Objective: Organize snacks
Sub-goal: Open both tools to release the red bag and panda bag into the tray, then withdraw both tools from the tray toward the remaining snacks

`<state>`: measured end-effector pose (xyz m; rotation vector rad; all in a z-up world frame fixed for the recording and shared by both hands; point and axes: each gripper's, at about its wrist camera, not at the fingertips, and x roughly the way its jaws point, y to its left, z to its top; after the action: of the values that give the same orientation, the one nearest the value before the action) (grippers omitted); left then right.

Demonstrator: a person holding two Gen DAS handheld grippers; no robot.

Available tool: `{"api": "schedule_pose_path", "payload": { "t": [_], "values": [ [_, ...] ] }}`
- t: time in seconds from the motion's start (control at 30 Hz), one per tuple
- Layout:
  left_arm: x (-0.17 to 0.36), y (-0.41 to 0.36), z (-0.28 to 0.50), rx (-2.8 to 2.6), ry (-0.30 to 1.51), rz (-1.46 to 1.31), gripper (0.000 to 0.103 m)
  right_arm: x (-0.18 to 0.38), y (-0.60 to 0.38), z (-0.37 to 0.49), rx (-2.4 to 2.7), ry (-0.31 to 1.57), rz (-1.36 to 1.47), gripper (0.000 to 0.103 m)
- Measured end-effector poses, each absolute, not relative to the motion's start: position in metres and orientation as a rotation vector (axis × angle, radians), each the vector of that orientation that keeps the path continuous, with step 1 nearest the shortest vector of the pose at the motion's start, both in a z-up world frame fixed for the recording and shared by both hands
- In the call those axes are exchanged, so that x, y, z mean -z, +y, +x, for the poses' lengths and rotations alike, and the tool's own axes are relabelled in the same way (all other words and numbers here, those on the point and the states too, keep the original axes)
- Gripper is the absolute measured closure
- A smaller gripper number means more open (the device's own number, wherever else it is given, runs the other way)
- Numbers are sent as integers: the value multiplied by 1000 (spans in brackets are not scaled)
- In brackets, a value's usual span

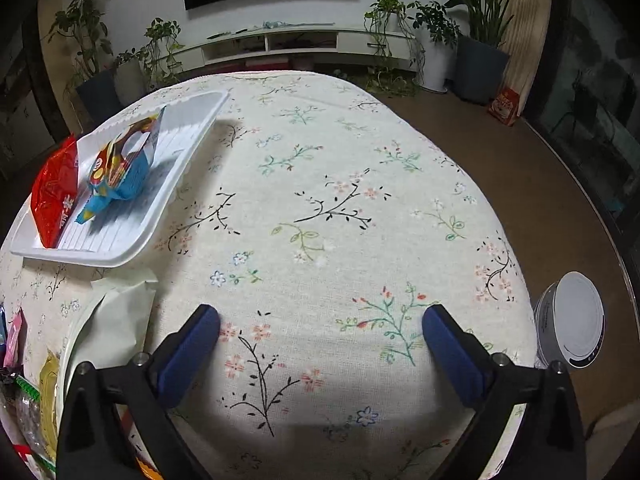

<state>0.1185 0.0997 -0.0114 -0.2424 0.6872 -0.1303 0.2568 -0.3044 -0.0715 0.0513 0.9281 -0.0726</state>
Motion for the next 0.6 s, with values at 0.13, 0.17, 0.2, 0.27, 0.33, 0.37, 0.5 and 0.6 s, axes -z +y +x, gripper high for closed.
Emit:
{"api": "schedule_pose_path", "payload": {
  "t": [0.13, 0.17, 0.2, 0.27, 0.33, 0.37, 0.5, 0.6],
  "values": [
    [7, 101, 115, 129, 669, -258, 28, 72, -304, 256, 73, 928, 51, 0],
    [5, 102, 114, 137, 663, -267, 28, 72, -304, 256, 73, 928, 51, 0],
    [4, 103, 112, 153, 657, -281, 28, 72, -305, 256, 73, 928, 51, 0],
    [3, 106, 110, 162, 657, -299, 28, 71, -304, 256, 73, 928, 51, 0],
    [4, 110, 109, 178, 665, -325, 28, 72, -306, 257, 73, 928, 51, 0],
    [5, 115, 108, 180, 673, -341, 28, 71, -303, 256, 73, 928, 51, 0],
    [9, 133, 102, 175, 688, -391, 28, 72, -304, 256, 73, 928, 51, 0],
    [10, 147, 102, 173, 684, -445, 28, 71, -303, 256, 74, 928, 51, 0]
  ]
}}
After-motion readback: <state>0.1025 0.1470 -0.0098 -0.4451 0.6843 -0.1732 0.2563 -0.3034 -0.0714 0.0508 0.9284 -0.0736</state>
